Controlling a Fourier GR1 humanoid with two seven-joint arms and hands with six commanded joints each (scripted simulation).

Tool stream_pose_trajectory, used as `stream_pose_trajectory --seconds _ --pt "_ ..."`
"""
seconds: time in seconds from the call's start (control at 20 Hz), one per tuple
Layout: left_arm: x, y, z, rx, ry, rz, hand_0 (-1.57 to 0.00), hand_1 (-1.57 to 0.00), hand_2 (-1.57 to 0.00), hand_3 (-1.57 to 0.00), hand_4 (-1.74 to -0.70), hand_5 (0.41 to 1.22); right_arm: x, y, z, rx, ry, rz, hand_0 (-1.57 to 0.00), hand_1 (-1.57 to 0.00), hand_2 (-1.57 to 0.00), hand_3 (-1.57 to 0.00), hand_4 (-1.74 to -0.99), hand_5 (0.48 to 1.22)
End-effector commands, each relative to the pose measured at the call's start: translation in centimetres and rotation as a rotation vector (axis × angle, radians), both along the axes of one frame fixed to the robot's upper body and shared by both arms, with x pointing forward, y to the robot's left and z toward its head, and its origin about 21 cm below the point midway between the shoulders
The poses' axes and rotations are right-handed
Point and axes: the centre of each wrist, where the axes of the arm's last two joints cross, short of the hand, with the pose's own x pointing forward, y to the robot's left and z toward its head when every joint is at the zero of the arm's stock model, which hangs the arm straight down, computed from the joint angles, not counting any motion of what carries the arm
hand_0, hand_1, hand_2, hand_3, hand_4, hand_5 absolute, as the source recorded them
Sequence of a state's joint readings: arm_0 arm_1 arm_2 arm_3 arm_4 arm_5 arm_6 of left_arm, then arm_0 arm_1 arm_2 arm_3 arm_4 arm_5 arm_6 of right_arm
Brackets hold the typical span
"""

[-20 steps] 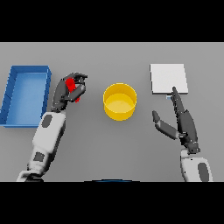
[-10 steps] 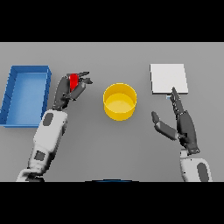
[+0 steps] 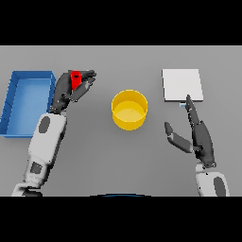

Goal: Pick up the red beaker and tilt it to pour out 1 green nut into yellow bowl. Pick up the yellow bowl and place it on the metallic measuring scale.

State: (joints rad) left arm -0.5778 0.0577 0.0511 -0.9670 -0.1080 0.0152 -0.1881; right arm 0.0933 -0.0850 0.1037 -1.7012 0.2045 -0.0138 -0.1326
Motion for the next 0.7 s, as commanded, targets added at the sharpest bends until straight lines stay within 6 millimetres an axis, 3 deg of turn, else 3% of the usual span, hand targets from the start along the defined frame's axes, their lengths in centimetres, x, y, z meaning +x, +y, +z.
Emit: stream_pose_trajectory --seconds 0.0,0.15,0.4,0.65 --pt "0.1 -0.1 0.3 0.021 -0.002 -0.005 -1.56 -1.56 -1.56 -1.55 -1.72 1.133 0.1 0.1 -0.1 -0.007 -0.008 0.001 0.00 0.00 0.00 0.00 -1.219 0.659" --pt "0.5 -0.6 1.2 0.081 -0.004 -0.024 -1.56 -1.56 -1.56 -1.55 -1.72 1.139 0.1 0.1 0.0 -0.010 -0.016 -0.003 0.00 0.00 0.00 0.00 -1.219 0.661" --pt "1.1 -0.5 4.0 0.378 -0.044 -0.094 -1.57 -1.57 -1.57 -1.56 -1.74 1.120 0.2 -0.1 0.3 -0.022 0.014 -0.016 0.00 0.00 0.00 0.00 -1.194 0.658" --pt "1.6 -3.7 6.5 0.704 -0.076 -0.194 -1.57 -1.57 -1.57 -1.57 -1.74 1.134 0.3 0.2 0.3 -0.020 0.020 0.001 0.00 0.00 0.00 0.00 -1.178 0.667"
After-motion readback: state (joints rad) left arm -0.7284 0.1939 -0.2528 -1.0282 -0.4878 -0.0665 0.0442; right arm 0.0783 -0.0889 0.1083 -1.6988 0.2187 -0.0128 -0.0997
